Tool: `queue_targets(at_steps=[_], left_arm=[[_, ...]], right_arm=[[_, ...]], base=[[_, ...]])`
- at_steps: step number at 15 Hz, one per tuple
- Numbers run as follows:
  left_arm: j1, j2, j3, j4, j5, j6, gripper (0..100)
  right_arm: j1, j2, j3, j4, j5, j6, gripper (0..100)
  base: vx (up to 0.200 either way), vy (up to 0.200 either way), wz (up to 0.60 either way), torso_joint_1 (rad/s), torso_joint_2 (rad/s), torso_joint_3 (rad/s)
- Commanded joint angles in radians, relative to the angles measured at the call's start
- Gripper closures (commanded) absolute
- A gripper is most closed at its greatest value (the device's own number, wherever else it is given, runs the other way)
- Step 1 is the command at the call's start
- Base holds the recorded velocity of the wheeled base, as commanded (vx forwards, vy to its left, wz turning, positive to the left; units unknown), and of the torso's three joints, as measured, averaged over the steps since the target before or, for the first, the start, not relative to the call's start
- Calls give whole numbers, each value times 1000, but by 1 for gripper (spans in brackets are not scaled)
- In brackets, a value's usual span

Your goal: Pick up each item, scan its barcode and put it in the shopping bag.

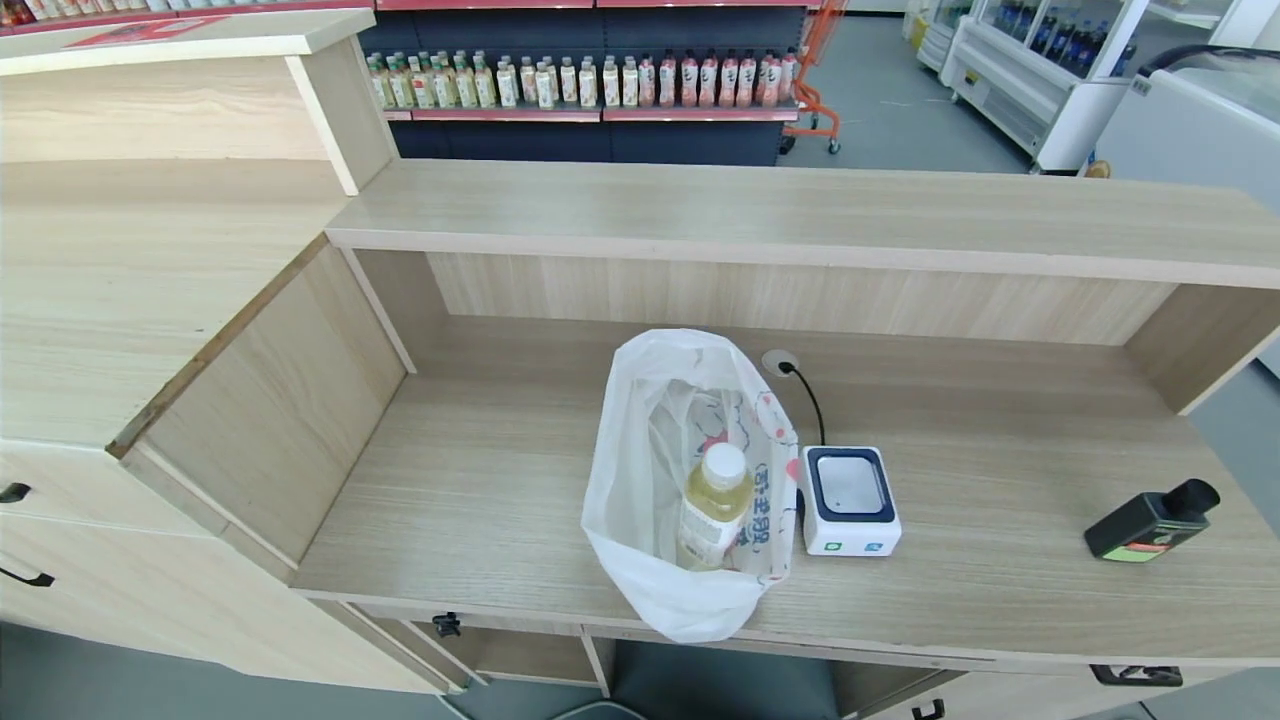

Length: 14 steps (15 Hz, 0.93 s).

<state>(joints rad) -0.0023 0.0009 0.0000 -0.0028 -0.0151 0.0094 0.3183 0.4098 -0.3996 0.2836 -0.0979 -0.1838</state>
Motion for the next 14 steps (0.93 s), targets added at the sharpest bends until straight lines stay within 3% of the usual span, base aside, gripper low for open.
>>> queue_targets(at_steps=[1,5,14], left_arm=[[-1,1,0,0,0,1,0],[-1,1,0,0,0,0,0],[-1,1,0,0,1,-3,0]], right_arm=[[-13,-5,5,3,-2,12,0],[-58,4,19,5,0,17,0],[-58,1,33,16,1,17,0]], base=[[0,-200,0,2,-2,-2],[0,-200,0,4,0,4],[0,-200,0,1,2,2]])
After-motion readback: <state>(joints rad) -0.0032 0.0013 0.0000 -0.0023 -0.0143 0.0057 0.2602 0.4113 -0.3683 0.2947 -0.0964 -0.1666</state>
